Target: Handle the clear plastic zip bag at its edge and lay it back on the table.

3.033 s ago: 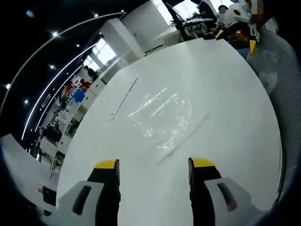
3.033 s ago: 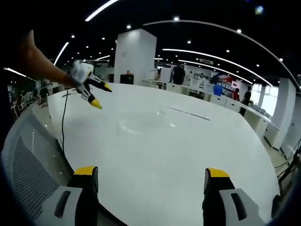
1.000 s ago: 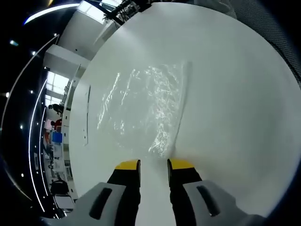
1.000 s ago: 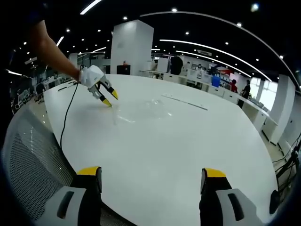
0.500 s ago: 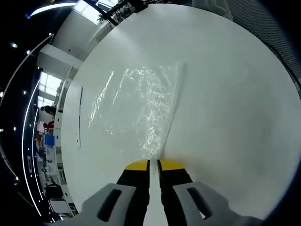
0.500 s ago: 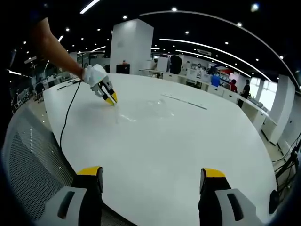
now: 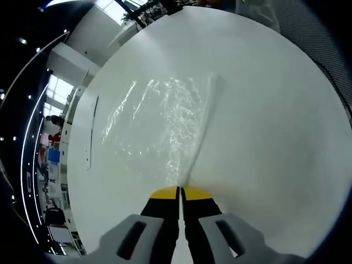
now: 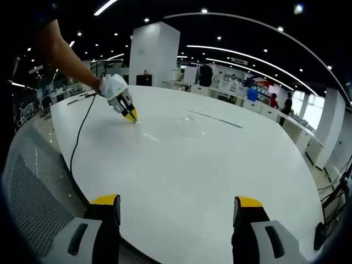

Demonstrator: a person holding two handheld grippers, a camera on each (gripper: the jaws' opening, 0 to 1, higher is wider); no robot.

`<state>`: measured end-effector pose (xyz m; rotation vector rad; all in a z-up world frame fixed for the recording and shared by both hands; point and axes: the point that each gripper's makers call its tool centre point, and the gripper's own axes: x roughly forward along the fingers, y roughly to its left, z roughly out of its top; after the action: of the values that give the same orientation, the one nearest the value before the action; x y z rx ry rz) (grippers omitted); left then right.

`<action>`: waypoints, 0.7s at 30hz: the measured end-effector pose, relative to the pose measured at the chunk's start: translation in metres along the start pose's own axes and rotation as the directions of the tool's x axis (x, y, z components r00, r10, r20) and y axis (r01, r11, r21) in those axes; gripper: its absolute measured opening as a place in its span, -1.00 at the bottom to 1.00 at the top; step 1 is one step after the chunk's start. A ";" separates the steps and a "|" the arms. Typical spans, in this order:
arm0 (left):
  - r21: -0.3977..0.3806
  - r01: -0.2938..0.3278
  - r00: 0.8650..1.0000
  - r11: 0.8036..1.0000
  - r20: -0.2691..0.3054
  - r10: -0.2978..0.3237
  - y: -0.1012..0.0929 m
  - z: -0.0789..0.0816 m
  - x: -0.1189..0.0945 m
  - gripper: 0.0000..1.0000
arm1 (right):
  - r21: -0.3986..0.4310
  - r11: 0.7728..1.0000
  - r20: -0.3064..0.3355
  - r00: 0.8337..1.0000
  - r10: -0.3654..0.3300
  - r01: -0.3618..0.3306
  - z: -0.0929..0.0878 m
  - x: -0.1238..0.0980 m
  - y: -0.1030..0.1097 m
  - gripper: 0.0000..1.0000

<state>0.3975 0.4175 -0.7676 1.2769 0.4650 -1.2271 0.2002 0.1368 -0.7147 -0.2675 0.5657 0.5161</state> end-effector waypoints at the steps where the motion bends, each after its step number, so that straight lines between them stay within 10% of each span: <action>1: -0.003 0.003 1.000 1.000 -0.001 -0.003 0.000 -0.002 0.001 -1.00 | -0.001 1.000 0.000 1.000 -0.001 0.001 0.000 0.000 0.000 0.69; 21: -0.010 -0.020 1.000 1.000 -0.023 0.020 -0.009 -0.003 -0.008 -1.00 | -0.037 0.999 0.020 1.000 -0.006 0.007 0.007 -0.002 0.000 0.72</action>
<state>0.3881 0.4255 -0.7660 1.2854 0.4734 -1.1927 0.2017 0.1390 -0.7078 -0.2988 0.5360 0.5231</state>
